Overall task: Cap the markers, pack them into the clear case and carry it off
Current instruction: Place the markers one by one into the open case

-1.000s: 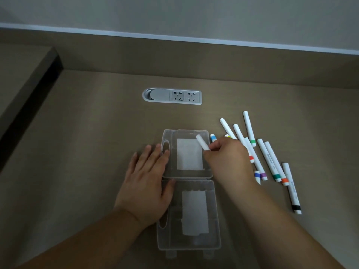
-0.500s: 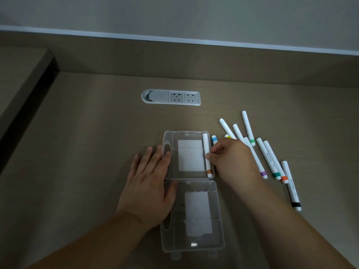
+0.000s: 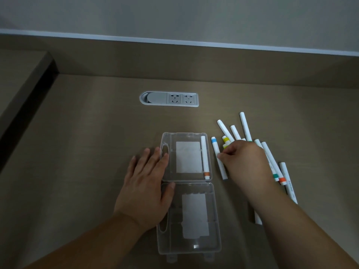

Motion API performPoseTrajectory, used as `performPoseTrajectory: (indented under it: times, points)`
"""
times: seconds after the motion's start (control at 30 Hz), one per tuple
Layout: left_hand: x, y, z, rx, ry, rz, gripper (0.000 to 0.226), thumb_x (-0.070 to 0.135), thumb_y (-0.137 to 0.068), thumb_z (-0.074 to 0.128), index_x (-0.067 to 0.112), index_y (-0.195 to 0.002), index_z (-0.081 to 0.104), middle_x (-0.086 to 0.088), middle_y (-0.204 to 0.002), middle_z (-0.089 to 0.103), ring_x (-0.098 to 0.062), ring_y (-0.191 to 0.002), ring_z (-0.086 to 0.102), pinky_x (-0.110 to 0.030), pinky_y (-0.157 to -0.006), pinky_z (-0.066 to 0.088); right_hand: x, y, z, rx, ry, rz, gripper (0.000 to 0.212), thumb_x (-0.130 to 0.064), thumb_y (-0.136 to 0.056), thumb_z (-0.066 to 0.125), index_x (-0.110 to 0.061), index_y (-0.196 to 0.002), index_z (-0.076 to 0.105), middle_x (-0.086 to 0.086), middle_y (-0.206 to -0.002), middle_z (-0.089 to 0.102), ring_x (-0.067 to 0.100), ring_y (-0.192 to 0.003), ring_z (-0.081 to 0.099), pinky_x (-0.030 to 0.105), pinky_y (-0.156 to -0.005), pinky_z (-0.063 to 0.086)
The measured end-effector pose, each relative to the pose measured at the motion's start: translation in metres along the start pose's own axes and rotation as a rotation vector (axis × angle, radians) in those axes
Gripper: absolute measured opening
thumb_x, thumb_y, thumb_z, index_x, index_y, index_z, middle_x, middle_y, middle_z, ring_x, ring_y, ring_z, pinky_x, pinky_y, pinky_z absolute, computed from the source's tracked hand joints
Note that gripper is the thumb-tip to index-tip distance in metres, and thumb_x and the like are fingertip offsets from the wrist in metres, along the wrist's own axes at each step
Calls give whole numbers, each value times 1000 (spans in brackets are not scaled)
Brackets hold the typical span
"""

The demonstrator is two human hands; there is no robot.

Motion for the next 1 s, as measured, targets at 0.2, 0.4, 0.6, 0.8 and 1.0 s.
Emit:
performPoseTrajectory:
  times: [0.2,0.4,0.6,0.8,1.0]
  points:
    - [0,0,0,1,-6,2,72,59,-92,23,31,-157,9,8,-166,8,-11,-152,-8,-46,-125,4,-9,3,13,45,289,-77,25,-37,-83,61,-17,-69,64,-2,-59,58,17,-58,56,28,-58,49]
    - [0,1,0,4,-11,2,72,59,-93,23,31,-157,8,8,-166,7,-11,-152,-9,-45,-125,4,-4,2,15,19,145,-9,21,-28,-84,61,-14,-71,69,2,-60,61,16,-57,57,26,-54,46]
    - [0,1,-1,15,-4,2,72,58,-92,22,30,-157,13,6,-165,11,-12,-153,-5,-45,-125,4,8,16,18,-252,-692,191,21,-18,-86,69,3,-82,68,11,-56,47,22,-46,36,25,-44,32]
    - [0,0,0,14,-2,3,72,59,-91,21,30,-157,10,8,-166,7,-11,-152,-8,-44,-124,1,7,26,20,-420,-1097,272,8,-14,-92,62,-7,-97,65,9,-64,65,13,-42,39,19,-36,28]
    - [-1,1,1,11,-7,5,73,60,-91,20,31,-157,8,8,-166,4,-10,-152,-10,-43,-125,0,-5,33,19,-637,-1396,263,20,-10,-91,52,-7,-104,66,16,-83,73,13,-48,54,20,-42,44]
Point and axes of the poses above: each hand's wrist, its own y-axis away from the middle knuckle, its own z-axis out of the palm, x = y × z, the point moved 5 cm from there along -y, towards the middle knuckle
